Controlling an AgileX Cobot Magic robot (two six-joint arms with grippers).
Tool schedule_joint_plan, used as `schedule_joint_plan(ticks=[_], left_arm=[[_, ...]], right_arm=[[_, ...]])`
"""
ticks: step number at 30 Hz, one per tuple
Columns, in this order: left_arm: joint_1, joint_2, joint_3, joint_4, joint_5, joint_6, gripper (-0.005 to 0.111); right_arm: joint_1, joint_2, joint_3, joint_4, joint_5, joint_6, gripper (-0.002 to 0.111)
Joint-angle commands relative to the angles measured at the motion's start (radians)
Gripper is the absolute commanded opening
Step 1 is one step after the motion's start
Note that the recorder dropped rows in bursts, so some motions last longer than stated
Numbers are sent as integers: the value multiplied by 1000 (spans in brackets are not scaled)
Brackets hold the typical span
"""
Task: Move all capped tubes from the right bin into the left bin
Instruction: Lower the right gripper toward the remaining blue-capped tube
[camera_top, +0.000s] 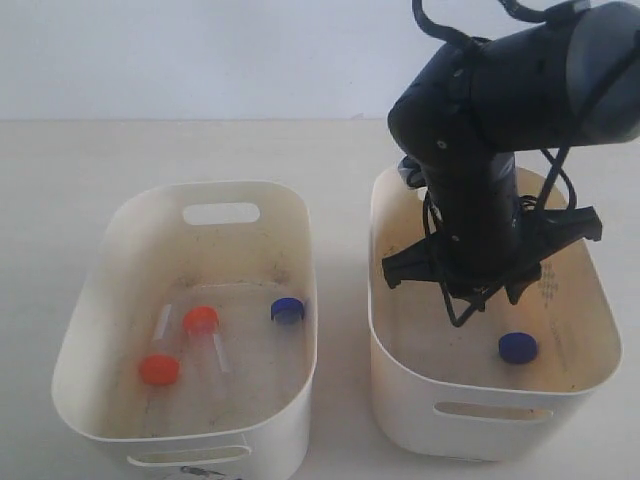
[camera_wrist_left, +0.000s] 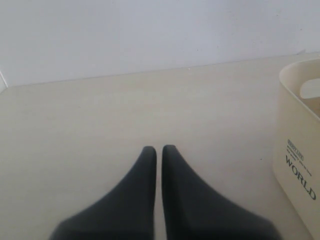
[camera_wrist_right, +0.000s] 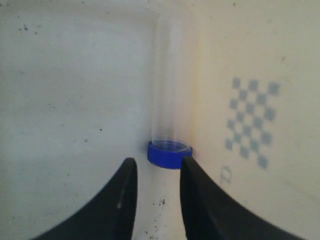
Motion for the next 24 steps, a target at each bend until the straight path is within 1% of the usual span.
schedule_joint_plan(ticks=[1, 9, 13, 24], left_arm=[[1, -2, -4, -7, -15, -12, 4], [1, -2, -4, -7, -15, -12, 4], [1, -2, -4, -7, -15, -12, 4], [1, -2, -4, -7, -15, -12, 4]], right_arm=[[0, 20, -1, -25, -18, 14, 28], [0, 28, -1, -125, -6, 63, 28], [0, 28, -1, -132, -24, 95, 28], [0, 28, -1, -132, -34, 95, 29]])
